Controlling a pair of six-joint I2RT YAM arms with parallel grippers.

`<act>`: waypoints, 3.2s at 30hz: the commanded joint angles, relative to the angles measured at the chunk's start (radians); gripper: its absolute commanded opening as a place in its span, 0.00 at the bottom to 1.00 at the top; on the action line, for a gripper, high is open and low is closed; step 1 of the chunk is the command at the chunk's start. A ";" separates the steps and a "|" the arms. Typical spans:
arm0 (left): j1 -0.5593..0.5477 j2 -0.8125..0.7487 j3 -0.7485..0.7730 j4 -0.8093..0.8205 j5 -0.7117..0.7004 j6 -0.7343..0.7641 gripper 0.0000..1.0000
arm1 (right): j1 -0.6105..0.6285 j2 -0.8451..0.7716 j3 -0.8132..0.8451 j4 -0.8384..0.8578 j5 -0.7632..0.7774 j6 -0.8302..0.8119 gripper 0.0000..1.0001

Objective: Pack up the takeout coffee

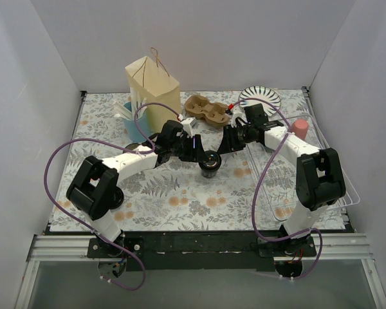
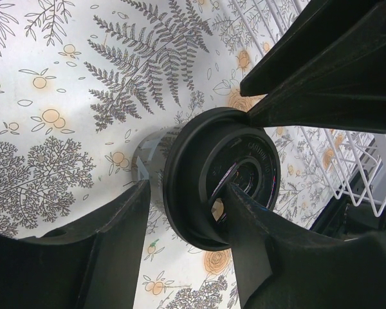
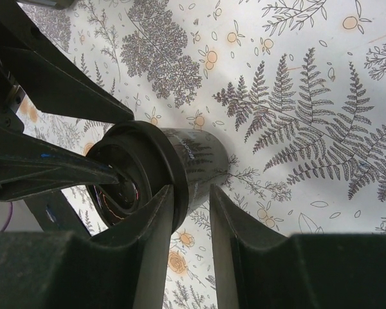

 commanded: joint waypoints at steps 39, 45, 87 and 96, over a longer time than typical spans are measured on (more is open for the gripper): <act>0.038 -0.011 0.099 -0.290 -0.100 -0.128 0.70 | 0.025 -0.263 -0.042 -0.024 0.201 0.057 0.61; 0.045 -0.019 0.263 -0.304 -0.021 -0.145 0.96 | 0.063 -0.357 -0.082 0.028 0.239 0.016 0.86; 0.151 -0.620 -0.099 -0.562 -0.699 -0.160 0.98 | 0.417 -0.099 0.042 -0.059 0.783 -0.032 0.87; 0.151 -0.639 -0.088 -0.582 -0.721 -0.152 0.98 | 0.319 -0.102 0.051 -0.059 0.796 -0.026 0.83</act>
